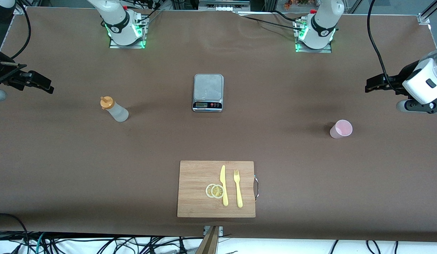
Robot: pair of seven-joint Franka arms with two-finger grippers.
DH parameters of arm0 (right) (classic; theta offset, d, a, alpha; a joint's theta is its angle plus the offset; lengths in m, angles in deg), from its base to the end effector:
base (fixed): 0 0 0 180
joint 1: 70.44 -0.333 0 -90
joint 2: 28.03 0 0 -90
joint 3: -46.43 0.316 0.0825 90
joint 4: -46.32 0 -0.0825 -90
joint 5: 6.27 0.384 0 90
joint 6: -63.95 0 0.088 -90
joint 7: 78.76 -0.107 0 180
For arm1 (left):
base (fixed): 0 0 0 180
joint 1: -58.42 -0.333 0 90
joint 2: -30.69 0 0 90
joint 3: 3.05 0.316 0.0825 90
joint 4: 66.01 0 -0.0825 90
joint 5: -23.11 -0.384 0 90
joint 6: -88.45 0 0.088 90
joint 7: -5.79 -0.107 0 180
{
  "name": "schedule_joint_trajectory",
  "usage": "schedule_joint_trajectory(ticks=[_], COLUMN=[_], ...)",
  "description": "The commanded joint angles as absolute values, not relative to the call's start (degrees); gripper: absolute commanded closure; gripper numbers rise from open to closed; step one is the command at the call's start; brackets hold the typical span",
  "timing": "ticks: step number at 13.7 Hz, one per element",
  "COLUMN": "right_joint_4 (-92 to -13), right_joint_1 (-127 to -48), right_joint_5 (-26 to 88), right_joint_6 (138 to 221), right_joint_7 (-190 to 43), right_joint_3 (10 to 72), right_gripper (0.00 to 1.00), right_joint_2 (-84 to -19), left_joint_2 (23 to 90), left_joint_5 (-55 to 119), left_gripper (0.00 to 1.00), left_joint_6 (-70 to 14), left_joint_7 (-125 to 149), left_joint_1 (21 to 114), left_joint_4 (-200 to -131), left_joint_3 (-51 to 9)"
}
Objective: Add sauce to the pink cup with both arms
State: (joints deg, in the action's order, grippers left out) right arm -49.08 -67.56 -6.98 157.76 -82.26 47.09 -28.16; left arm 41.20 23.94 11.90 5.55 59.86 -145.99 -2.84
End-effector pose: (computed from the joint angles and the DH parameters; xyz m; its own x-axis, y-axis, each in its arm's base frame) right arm 0.5577 -0.0229 0.5843 0.9947 -0.0988 -0.0292 -0.0984 -0.9950 0.0141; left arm 0.5829 -0.0145 0.5828 0.9702 -0.0283 -0.2408 -0.0255 -0.9996 0.0148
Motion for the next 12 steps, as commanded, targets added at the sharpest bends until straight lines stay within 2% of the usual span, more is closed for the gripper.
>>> schedule_joint_trajectory(ticks=[1, 3, 8, 10, 12], right_joint_4=[-48.51, -48.51, -48.51, -48.42, -48.51], right_joint_1=[-67.45, -67.54, -67.54, -67.54, -67.45], right_joint_5=[-6.54, -6.54, -6.54, -6.54, -6.54], right_joint_6=[157.2, 157.2, 157.11, 157.11, 157.11], right_joint_7=[-82.18, -82.18, -82.18, -82.18, -82.18], right_joint_3=[47.13, 47.13, 47.13, 47.13, 47.13], right_gripper=[0.0, 0.0, 0.0, 0.0, 0.0], right_joint_2=[-27.94, -27.94, -27.94, -27.94, -27.94], left_joint_2=[41.94, 44.22, 48.61, 49.59, 48.1], left_joint_5=[24.52, 25.3, 24.17, 24.17, 23.56], left_gripper=[0.0, 0.0, 0.0, 0.0, 0.0], left_joint_6=[11.9, 10.77, 4.63, -0.37, -8.71], left_joint_7=[5.26, 5.17, 1.85, -0.35, -1.59], left_joint_1=[58.25, 53.79, 52.88, 52.88, 52.88], left_joint_4=[-145.64, -145.64, -147.21, -151.24, -159.83], left_joint_3=[-2.44, -2.7, -2.52, -2.44, -2.44])
